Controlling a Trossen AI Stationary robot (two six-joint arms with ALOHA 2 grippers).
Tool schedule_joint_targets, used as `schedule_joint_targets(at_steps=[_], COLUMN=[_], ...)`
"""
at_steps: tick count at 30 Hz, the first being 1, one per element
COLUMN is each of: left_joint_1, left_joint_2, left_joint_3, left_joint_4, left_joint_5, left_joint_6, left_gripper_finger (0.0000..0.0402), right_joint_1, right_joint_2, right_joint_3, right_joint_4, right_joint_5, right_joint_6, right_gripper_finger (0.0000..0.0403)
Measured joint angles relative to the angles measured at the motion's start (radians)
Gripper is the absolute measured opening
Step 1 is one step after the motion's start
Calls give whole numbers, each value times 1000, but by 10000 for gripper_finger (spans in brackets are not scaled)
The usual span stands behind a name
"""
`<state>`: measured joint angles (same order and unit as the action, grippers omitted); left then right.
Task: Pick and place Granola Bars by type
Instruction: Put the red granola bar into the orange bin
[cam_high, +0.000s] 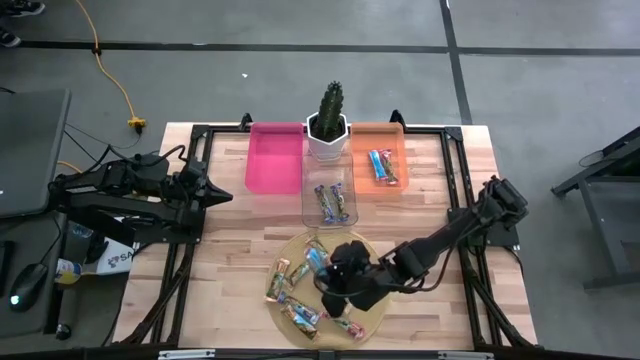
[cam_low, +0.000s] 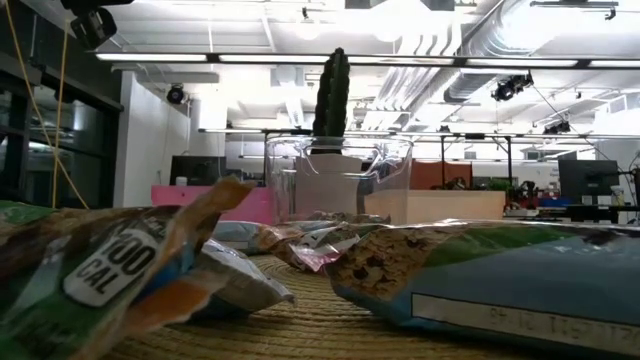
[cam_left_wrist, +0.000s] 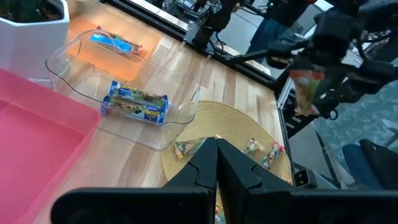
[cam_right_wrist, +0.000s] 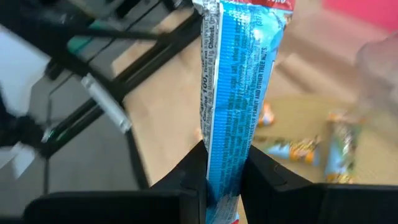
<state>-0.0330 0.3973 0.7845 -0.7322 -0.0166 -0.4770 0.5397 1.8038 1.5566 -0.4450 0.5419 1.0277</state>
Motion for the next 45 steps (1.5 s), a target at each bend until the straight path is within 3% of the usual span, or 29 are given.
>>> schedule_joint_targets(at_steps=[11, 26, 36, 45], left_joint_1=[0, 0, 0, 0], left_joint_2=[0, 0, 0, 0], left_joint_3=[0, 0, 0, 0], left_joint_4=[0, 0, 0, 25], left_joint_5=[0, 0, -1, -2], left_joint_6=[0, 0, 0, 0], left_gripper_finger=[1, 1, 1, 1], right_joint_1=[-118, -293, -459, -751], right_joint_2=[-36, -326, -451, -403], right_joint_3=[0, 0, 0, 0], right_joint_4=[-78, -446, -737, -778], right_joint_5=[147, 248, 241, 68], right_joint_6=[13, -24, -34, -235], right_gripper_finger=[57, 47, 46, 46])
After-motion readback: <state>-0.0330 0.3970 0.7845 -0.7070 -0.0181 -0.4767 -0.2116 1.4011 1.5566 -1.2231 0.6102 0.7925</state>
